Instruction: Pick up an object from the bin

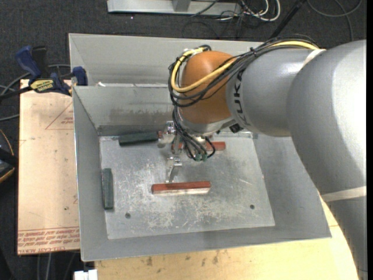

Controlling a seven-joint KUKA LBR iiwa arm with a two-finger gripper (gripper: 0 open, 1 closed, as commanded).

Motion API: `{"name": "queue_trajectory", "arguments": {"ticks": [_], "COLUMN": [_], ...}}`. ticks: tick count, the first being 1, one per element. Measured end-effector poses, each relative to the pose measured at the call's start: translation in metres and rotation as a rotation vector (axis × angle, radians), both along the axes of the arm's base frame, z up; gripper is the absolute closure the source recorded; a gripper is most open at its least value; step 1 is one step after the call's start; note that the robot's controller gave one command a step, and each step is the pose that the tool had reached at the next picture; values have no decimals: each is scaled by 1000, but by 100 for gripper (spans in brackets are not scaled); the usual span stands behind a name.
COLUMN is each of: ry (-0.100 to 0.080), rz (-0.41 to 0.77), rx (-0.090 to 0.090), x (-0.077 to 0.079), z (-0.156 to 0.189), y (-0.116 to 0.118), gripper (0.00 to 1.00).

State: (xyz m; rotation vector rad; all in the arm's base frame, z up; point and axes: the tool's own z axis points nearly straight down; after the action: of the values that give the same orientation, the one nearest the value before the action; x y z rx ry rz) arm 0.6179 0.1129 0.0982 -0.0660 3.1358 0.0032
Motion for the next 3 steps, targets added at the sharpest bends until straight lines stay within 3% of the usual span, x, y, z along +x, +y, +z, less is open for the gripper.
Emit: {"name": "queue_trajectory", "arguments": {"ticks": [1,2,3], "ry": [0,1,1], "rz": [-4,-5,-5], "rx": [1,0,0], "x": [-3,-4,-4], "z": [-15,-16,-16], "y": [-3,-3,-3], "gripper": [100,0,0]}}
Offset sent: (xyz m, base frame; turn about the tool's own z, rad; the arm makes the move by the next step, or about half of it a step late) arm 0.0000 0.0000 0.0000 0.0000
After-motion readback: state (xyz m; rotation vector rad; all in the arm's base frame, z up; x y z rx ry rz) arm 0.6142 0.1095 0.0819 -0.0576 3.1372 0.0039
